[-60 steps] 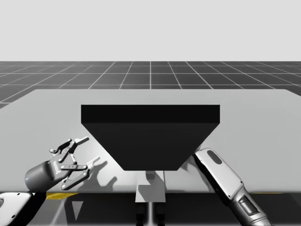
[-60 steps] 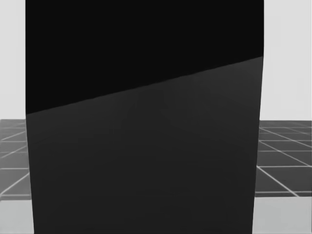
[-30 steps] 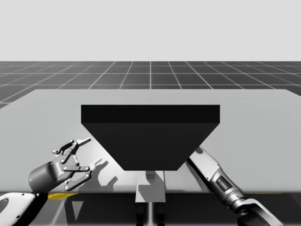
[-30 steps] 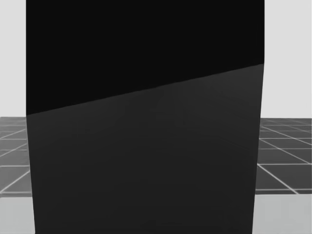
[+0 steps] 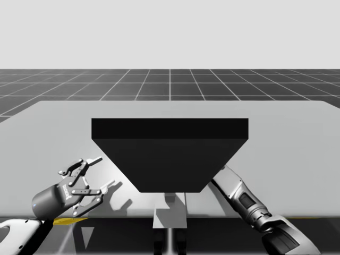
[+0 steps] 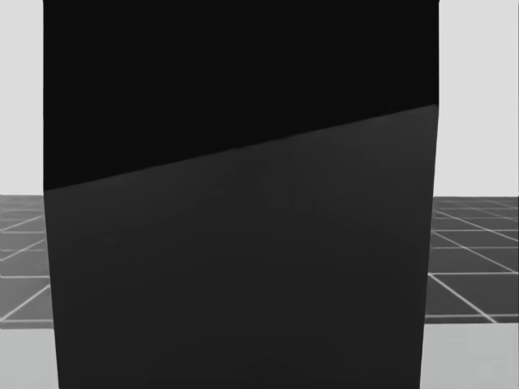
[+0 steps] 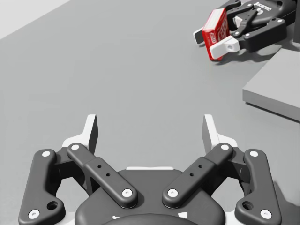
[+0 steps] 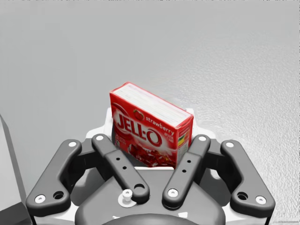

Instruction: Reach around the screen and pick up the object behind it.

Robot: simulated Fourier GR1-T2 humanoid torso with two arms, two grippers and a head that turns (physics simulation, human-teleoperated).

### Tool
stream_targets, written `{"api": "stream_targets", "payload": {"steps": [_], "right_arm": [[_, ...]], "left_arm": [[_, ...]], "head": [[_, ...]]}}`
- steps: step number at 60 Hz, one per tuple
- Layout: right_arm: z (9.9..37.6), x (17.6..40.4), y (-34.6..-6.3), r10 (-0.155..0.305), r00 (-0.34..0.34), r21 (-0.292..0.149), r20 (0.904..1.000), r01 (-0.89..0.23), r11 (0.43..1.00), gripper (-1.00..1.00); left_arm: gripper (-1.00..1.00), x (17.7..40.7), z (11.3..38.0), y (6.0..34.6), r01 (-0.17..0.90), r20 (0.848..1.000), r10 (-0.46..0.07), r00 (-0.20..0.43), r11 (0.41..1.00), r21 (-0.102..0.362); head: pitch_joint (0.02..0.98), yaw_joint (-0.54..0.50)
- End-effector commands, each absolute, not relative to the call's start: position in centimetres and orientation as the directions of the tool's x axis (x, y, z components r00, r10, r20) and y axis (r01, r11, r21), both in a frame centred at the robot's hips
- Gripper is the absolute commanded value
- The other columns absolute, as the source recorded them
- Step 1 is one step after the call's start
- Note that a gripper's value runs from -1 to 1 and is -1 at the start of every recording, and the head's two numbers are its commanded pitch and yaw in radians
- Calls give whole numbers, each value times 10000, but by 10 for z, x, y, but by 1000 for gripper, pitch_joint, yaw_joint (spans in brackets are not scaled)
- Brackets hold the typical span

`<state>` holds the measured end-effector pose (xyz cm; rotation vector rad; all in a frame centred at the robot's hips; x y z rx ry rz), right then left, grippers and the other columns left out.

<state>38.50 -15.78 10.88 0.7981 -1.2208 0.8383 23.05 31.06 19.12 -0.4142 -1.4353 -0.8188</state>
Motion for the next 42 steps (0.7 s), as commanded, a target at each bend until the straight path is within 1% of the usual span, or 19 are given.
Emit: {"api": "stream_targets", "payload": {"steps": [1,3,6,8,10,13,19,27,31,41,42], "right_arm": [[109,385,-177,959,1214,447,9880,-8174,5744,937],[112,381,-184,899,1137,405,9894,-8120,5822,921],[115,377,-189,933,1033,295,9903,-8109,5844,923],[118,371,-197,1008,853,93,9912,-8065,5912,919],[119,368,-201,1022,798,36,9916,-8047,5937,926],[123,358,-213,1113,595,-203,9920,-7956,6055,919],[129,343,-236,1032,306,-424,9942,-7702,6364,937],[138,328,-268,951,32,-637,9955,-7205,6905,955],[143,322,-284,874,-69,-674,9962,-6970,7139,961],[156,311,-319,843,-370,-887,9958,-6314,7703,975],[156,311,-319,843,-370,-887,9958,-6314,7703,975]], "left_arm": [[-1000,231,192,311,7067,9669,-2449,-715,6716,2224],[-1000,231,192,311,7055,9662,-2471,-731,6720,2252],[-1000,231,193,311,7054,9662,-2471,-734,6720,2255],[-1000,231,193,312,7037,9653,-2500,-750,6726,2289],[-1000,231,193,312,7027,9651,-2507,-754,6734,2298],[-1000,231,194,312,6998,9638,-2554,-768,6747,2346],[-1000,230,193,311,6991,9637,-2557,-771,6752,2351],[-1000,230,193,310,6979,9627,-2590,-782,6754,2383],[-1000,230,194,310,6957,9616,-2623,-802,6762,2425],[-1000,229,195,310,6897,9601,-2667,-844,6798,2495],[-1000,229,195,310,6897,9601,-2667,-844,6798,2495]], "head": [[135,-33],[135,-33],[134,-33],[134,-34],[134,-34],[133,-34],[130,-37],[129,-42],[128,-43],[125,-44],[125,-44]]}}
